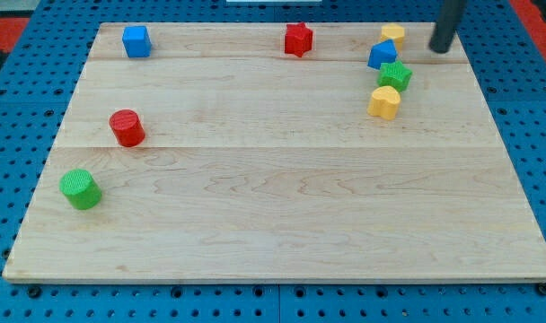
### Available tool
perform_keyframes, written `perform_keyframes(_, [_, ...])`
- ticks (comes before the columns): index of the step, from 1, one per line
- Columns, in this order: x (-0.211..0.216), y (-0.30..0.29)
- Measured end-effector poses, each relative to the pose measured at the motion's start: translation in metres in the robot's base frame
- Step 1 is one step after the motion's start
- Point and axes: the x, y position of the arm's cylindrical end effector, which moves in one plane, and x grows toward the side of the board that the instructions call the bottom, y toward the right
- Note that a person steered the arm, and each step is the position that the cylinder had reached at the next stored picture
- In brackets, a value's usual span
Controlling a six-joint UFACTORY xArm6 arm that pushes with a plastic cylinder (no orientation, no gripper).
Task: Place the arm close to the red star
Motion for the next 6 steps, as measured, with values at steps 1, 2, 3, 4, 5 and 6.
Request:
perform_keyframes(1, [-0.044, 0.003])
perform_keyframes(2, [-0.044, 0.002])
perform_keyframes(3, [-0.044, -0.017])
perform_keyframes(4, [-0.043, -0.069])
perform_keyframes(5, [-0.043, -0.098])
perform_keyframes(6, [-0.042, -0.132])
